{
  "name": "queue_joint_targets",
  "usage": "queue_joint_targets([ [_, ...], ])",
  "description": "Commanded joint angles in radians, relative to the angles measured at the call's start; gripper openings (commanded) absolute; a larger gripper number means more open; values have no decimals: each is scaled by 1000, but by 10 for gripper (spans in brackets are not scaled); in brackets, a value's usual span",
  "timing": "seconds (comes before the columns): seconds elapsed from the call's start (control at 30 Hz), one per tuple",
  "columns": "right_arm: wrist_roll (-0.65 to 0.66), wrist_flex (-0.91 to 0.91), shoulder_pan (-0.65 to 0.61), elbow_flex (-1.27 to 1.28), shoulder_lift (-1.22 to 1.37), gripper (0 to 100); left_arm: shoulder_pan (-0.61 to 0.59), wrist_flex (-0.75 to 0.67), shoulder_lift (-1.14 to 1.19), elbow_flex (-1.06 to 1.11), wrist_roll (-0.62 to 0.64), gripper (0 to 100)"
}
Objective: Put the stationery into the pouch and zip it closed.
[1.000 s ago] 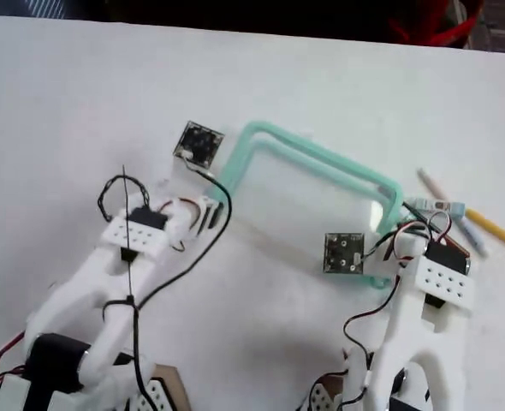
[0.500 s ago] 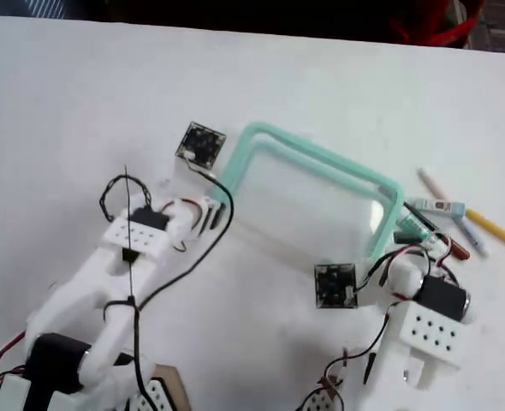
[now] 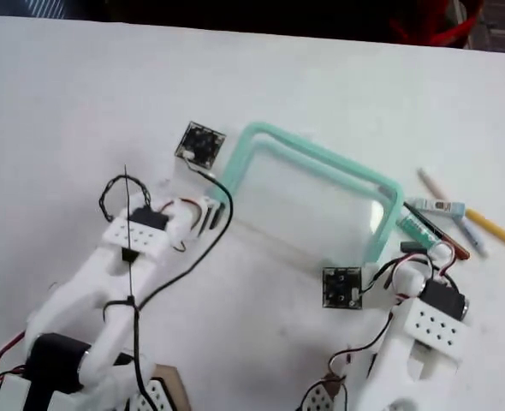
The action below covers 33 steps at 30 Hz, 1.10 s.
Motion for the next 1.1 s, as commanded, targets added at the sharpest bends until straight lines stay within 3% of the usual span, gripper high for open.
queue_joint_targets([
  [0.0, 15, -67, 16, -9, 84, 297, 10, -14, -8, 0, 8, 211],
  [0.4, 11, -288, 21, -6, 326, 276, 10, -17, -8, 2, 8, 211],
  [0.57, 6, -314, 22, -14, 348, 44, 10, -18, -8, 2, 8, 211],
  [0.63, -8, -312, 22, -14, 332, 22, 10, -18, -8, 2, 8, 211],
  [0.87, -241, -303, -51, -15, 179, 19, 25, 52, -28, -20, -64, 258],
  [1.07, -499, -185, -182, -64, -24, 19, 48, 170, -229, 14, -86, 301],
])
